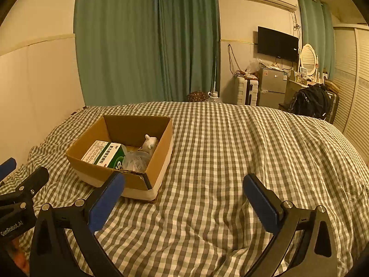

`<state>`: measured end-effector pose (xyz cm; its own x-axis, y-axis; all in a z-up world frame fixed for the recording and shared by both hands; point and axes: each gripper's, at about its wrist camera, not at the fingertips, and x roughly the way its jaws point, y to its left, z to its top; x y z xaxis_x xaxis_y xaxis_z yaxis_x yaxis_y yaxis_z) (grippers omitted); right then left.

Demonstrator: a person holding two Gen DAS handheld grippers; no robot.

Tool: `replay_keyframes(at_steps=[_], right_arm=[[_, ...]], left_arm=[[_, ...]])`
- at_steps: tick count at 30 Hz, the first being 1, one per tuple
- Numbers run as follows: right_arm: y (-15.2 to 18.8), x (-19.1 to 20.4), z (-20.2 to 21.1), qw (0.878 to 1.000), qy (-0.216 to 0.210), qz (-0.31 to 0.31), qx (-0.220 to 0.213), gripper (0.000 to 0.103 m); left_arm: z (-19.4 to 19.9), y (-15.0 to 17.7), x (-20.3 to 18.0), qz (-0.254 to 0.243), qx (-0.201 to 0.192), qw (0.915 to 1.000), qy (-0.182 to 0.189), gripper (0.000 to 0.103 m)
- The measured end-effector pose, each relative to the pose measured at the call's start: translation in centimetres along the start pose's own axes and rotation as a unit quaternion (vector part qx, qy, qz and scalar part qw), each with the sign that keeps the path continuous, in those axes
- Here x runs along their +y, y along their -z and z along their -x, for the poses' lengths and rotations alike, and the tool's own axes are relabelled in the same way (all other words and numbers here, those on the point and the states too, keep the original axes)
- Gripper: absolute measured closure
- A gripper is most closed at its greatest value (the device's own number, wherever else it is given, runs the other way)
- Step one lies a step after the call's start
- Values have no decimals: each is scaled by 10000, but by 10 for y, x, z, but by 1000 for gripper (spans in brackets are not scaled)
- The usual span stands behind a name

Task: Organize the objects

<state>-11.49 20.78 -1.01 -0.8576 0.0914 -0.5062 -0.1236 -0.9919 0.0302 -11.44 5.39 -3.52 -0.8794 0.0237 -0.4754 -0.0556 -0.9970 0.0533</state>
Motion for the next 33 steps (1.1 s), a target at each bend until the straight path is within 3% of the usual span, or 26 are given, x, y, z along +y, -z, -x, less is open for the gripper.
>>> replay_keyframes(at_steps=[33], right_arm=[[1, -3, 3, 10000, -74, -4, 16, 0]], left_arm=[[4, -3, 1, 104, 34, 9999, -15, 0]])
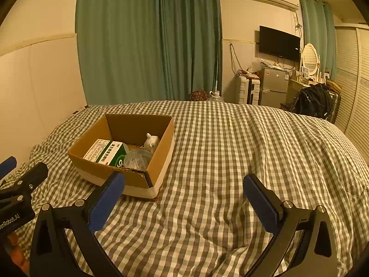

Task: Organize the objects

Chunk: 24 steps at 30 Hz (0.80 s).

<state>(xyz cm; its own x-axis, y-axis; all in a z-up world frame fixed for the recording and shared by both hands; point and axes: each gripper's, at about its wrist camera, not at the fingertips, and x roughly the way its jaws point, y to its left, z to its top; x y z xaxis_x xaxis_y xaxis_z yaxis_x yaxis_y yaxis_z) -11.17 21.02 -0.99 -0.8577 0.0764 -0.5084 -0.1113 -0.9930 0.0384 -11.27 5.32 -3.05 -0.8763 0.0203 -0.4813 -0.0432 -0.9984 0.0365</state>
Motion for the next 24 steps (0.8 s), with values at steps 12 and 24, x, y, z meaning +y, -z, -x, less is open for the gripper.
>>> replay_keyframes(at_steps=[12, 24], right_arm=[[0, -4, 1, 10000, 1, -42, -9, 0], [0, -5, 1, 10000, 6, -46, 3, 0]], left_arm=[[-1, 0, -3, -5, 22, 10000, 1, 0], [0, 1, -4, -2, 37, 10000, -14, 0]])
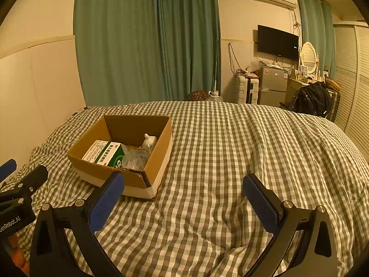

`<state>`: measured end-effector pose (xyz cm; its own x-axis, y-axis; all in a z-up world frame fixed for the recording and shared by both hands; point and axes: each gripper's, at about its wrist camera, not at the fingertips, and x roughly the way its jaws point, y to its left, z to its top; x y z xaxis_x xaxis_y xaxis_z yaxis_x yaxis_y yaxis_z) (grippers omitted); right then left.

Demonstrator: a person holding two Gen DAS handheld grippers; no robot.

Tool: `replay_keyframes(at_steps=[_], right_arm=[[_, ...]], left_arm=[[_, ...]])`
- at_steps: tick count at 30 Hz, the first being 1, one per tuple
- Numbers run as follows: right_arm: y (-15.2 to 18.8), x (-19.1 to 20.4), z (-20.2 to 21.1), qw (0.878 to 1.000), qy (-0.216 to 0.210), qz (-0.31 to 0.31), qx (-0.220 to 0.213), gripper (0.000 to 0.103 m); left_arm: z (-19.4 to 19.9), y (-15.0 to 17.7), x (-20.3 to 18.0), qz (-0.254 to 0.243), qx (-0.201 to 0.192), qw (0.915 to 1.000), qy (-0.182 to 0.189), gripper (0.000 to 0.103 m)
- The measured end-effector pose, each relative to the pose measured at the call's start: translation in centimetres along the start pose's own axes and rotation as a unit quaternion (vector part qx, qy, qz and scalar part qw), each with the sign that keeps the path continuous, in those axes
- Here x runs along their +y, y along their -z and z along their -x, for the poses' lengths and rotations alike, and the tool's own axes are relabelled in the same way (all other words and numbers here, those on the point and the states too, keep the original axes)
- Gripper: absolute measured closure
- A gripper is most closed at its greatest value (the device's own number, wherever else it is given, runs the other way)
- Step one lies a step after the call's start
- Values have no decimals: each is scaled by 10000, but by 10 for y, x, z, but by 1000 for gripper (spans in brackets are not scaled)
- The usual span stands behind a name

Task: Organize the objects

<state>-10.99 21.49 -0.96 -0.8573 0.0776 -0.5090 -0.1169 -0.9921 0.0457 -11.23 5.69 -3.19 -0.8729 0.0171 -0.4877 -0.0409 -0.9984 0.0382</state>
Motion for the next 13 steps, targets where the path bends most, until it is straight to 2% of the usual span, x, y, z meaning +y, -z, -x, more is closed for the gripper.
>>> replay_keyframes(at_steps=[13], right_arm=[[1, 0, 0, 10000, -20, -9, -12, 0]], left_arm=[[2, 2, 2, 86, -46, 9999, -47, 0]])
